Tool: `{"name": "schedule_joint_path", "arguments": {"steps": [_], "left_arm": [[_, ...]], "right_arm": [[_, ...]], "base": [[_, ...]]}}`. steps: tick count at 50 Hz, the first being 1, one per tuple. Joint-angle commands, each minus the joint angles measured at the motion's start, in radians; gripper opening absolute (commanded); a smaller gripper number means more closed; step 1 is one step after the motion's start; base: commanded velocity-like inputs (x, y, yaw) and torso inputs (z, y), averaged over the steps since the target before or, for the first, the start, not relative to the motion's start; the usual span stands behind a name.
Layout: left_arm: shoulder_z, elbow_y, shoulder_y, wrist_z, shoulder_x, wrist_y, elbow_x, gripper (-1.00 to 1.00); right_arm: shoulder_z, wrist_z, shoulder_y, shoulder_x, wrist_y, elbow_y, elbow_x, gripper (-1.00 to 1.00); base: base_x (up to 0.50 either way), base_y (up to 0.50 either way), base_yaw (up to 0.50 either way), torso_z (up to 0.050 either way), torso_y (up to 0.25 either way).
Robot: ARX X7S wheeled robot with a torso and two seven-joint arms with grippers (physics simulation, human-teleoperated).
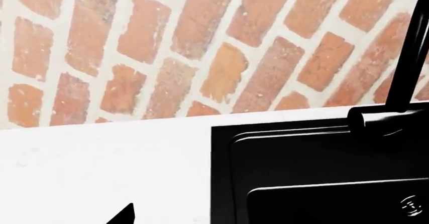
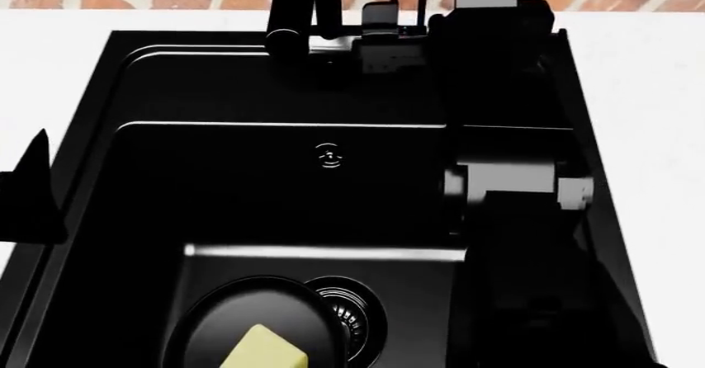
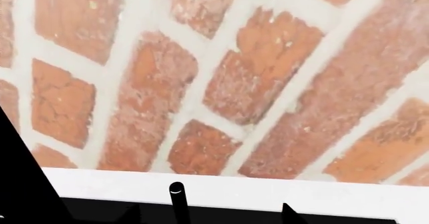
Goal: Pick the pan and sponge and place them into the sink. Then turn on the water.
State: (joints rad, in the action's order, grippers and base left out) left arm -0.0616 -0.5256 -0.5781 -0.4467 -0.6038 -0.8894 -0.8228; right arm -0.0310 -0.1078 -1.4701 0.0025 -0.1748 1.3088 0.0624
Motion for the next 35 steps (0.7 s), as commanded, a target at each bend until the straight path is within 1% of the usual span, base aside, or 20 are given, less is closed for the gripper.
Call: {"name": "schedule_joint_path", "arguments": {"steps": [1, 9, 16, 22, 35], "left_arm": [[0.011, 0.0, 0.004, -0.004, 0.001, 0.0, -0.013, 1.0], [0.014, -0.001, 0.008, -0.007, -0.001, 0.002, -0.016, 1.0], [0.025, -0.005, 0.013, -0.012, -0.006, -0.001, -0.026, 1.0], [0.048, -0.018, 0.033, -0.017, -0.017, 0.001, -0.038, 1.0], [0.027, -0.003, 0.015, -0.019, -0.008, 0.002, -0.028, 1.0]], "right_arm": [[0.009, 0.004, -0.012, 0.0, 0.003, 0.0, -0.008, 1.0], [0.01, 0.018, -0.015, 0.002, -0.004, 0.0, -0.021, 1.0], [0.032, 0.083, -0.019, 0.01, -0.051, 0.0, -0.046, 1.0], [0.037, 0.085, -0.019, 0.008, -0.06, 0.0, -0.048, 1.0], [0.058, 0.095, -0.017, 0.019, -0.053, 0.0, -0.051, 1.0]], "base": [[0.0, 0.0, 0.0, 0.0, 0.0], [0.0, 0.0, 0.0, 0.0, 0.0], [0.0, 0.0, 0.0, 0.0, 0.0], [0.0, 0.0, 0.0, 0.0, 0.0], [0.0, 0.0, 0.0, 0.0, 0.0]]}}
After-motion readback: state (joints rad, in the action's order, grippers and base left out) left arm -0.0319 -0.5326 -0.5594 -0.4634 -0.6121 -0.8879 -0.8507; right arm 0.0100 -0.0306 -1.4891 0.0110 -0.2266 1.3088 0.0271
